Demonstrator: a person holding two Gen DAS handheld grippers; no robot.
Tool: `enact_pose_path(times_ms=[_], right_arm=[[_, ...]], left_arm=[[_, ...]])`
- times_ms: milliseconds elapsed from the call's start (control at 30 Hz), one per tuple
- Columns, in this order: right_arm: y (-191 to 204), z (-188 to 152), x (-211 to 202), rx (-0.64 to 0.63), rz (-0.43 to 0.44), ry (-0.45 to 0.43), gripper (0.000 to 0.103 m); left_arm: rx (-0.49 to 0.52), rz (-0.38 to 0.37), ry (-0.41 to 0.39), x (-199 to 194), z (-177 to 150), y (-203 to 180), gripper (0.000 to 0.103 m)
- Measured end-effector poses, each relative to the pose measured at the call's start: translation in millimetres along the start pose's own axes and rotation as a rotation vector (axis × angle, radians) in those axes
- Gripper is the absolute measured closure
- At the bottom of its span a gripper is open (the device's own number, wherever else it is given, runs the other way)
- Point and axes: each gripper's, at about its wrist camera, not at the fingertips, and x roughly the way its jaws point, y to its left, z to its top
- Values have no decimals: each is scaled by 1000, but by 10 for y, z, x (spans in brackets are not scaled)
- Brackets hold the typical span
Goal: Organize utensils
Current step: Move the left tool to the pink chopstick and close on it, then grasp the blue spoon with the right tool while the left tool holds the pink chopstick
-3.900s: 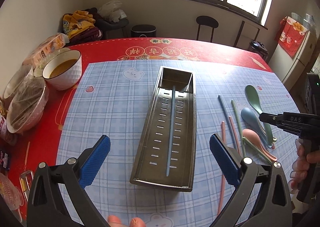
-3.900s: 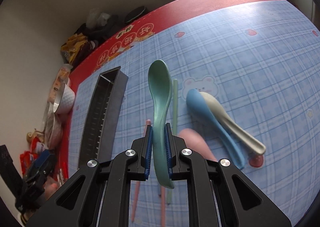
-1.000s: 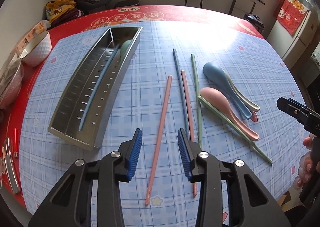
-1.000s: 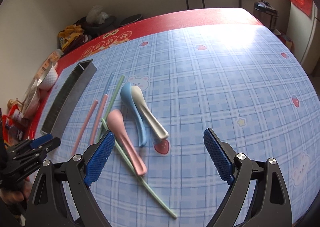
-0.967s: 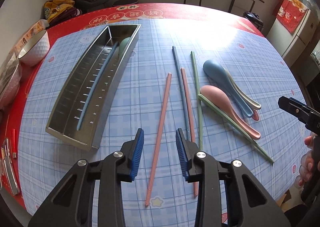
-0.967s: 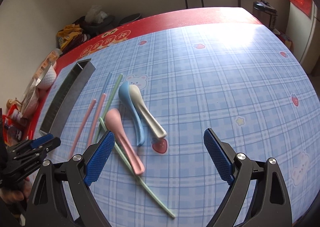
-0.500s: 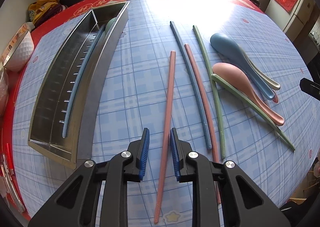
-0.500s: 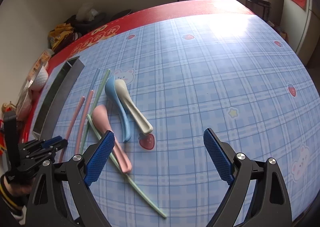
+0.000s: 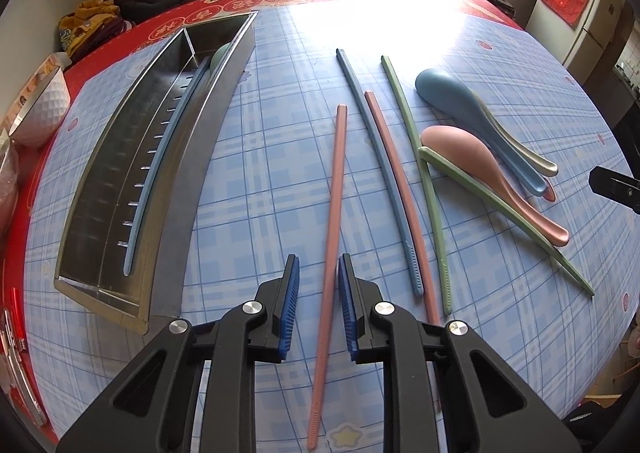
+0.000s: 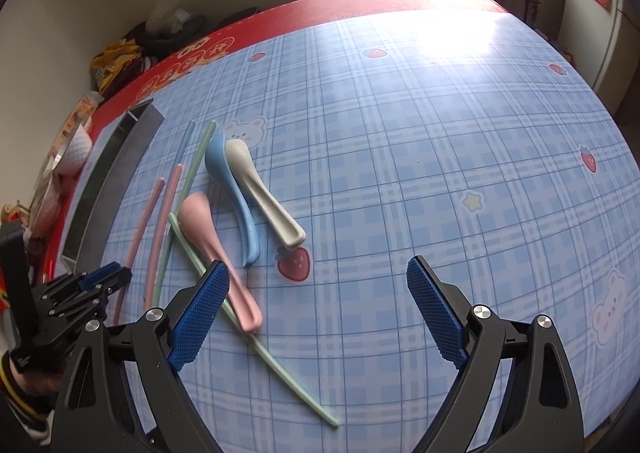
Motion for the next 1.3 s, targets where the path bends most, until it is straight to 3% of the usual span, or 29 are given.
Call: enact_pose_path(times_ms=[400,467,500,767,833,933,1100,1233,1300], right_arm=[[3,-11,-87,6,-12,-20,16],[2,-15,-108,6,-12,-24,16],[-4,-20,-121,8,-12,-28,16],[-39,-36,-155,23,1,-42,16],[-25,-27,-140,19,11,-38,30],[39,2,-98,-2,17,-39,33],[249,107,36,-96,62,-37,61],[429,213,214,-171,92,-20,75],[500,269,310,-196,90,-4,76]], left_arm=[[-10,2,15,-17,10,-7,84],[-45,-16,43,-7,65,43,89],[-63,-34,53,-1,89,78,97],[-82,-88,25,-178,81,109,98],[-96,-98,5,-260,78,116,98],[-102,-101,-31,-400,83,124,98],[-107,-110,-85,-622,44,210,98],[-106,-128,-42,-547,-28,229,98],[-99,-139,-7,-455,-91,227,98]])
